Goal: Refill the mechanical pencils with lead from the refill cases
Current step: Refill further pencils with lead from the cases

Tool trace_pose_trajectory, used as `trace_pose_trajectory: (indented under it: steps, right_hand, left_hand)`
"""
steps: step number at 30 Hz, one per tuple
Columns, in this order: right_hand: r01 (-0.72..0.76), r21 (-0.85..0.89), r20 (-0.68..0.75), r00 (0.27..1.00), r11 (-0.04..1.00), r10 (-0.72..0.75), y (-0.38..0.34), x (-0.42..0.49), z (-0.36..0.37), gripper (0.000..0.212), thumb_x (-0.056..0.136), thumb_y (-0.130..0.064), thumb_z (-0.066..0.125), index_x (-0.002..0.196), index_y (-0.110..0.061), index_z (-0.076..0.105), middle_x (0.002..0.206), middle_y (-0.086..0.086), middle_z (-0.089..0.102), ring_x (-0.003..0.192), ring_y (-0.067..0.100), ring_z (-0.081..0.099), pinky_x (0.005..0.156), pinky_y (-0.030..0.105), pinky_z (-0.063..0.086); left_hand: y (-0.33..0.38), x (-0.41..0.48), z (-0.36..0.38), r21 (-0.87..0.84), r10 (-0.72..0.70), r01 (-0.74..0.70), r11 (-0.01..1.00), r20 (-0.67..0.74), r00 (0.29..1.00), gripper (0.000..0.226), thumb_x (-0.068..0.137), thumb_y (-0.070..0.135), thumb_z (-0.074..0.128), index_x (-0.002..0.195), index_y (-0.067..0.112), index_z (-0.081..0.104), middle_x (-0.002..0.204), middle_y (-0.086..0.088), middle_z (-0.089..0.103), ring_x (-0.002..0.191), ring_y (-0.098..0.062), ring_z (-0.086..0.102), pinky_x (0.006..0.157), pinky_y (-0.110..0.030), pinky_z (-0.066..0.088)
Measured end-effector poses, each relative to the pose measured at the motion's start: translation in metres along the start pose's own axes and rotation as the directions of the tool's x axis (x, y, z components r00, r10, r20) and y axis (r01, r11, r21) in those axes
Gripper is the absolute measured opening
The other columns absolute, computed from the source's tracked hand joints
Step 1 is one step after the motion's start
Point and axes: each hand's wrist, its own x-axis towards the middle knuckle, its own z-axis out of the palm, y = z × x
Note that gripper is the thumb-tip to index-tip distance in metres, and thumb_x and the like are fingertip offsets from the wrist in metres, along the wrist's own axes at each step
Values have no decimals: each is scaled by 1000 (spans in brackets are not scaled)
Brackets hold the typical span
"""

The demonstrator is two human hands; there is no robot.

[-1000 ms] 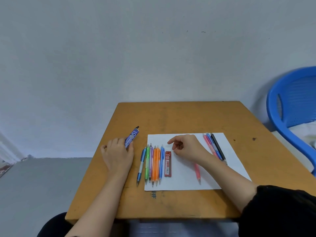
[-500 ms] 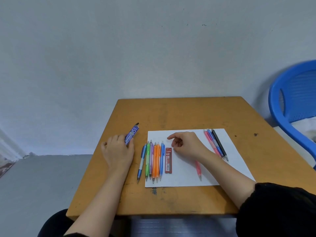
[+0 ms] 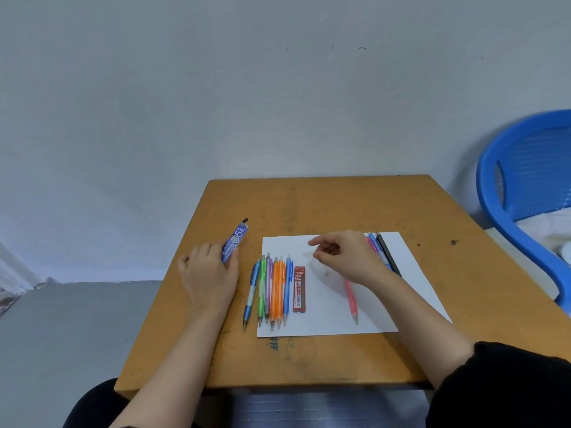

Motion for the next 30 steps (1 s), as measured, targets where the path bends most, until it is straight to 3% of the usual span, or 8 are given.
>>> trace_pose_trajectory:
  steps: [4, 8, 13, 17, 20, 24, 26, 30]
  right_hand:
    - [-2, 94, -54, 999, 996, 7, -3, -9, -4, 25, 91, -13, 61, 114, -15, 68, 94, -3, 68, 84, 3, 62, 74, 10, 48]
    - [-13, 194, -77, 997, 981, 29, -8, -18, 1, 26, 91, -14, 62, 116, -17, 67, 89, -4, 68, 83, 8, 64, 73, 18, 55]
    - [-3, 403, -73, 997, 915, 36, -15, -23, 11, 36, 91, -15, 62, 127, -17, 60, 91, -6, 68, 84, 8, 64, 74, 17, 53]
    - [-7, 558, -83, 994, 830, 64, -22, -26, 12, 36, 92, -23, 59, 128, -24, 57, 90, -3, 66, 80, 7, 61, 68, 18, 50]
    - [23, 652, -108, 992, 758, 63, -23, -29, 11, 26, 93, -26, 59, 118, -25, 62, 91, -3, 65, 80, 7, 57, 66, 19, 48]
    - [71, 689, -138, 990, 721, 34, -22, -35, 7, 18, 91, -22, 62, 107, -29, 67, 94, -8, 69, 79, -1, 57, 70, 16, 47]
    - [81, 691, -161, 986, 718, 43, -20, -38, 6, 18, 89, -19, 64, 103, -30, 69, 96, -8, 70, 88, 1, 60, 78, 18, 47]
    - [82, 732, -201, 975, 676, 99, -16, -42, 4, 17, 87, -19, 65, 101, -29, 69, 102, -7, 72, 103, 7, 63, 88, 25, 49]
  left_hand:
    - [1, -4, -3, -29, 94, -95, 995, -46, 995, 23, 87, 29, 69, 98, 9, 71, 91, -4, 71, 88, -23, 62, 86, -42, 37]
    - [16, -6, -11, -128, 153, -155, 980, -24, 988, 36, 89, 41, 57, 100, 11, 71, 93, -1, 71, 90, -20, 62, 87, -37, 34]
    - [55, -10, -27, -367, 202, -171, 914, 45, 978, 23, 87, 27, 70, 107, 15, 71, 99, 4, 70, 94, -17, 61, 85, -35, 38]
    - [80, -19, -35, -525, 186, -138, 840, 40, 982, 29, 85, 36, 61, 107, 19, 71, 95, 25, 59, 92, -2, 54, 85, -45, 48]
    - [91, -28, -36, -585, 198, -153, 796, 13, 980, 30, 85, 38, 61, 105, 18, 72, 91, 37, 50, 89, 7, 49, 81, -49, 51]
    - [101, -40, -38, -614, 208, -160, 773, 6, 978, 39, 85, 45, 53, 104, 17, 73, 89, 28, 58, 86, 0, 53, 75, -45, 51]
    - [103, -44, -37, -624, 196, -116, 773, 61, 979, 40, 85, 46, 54, 107, 18, 72, 92, 22, 61, 89, -1, 55, 78, -42, 51]
    - [108, -48, -42, -638, 138, 27, 770, 207, 969, 27, 92, 31, 63, 116, 22, 68, 105, 14, 66, 99, -1, 55, 86, -18, 45]
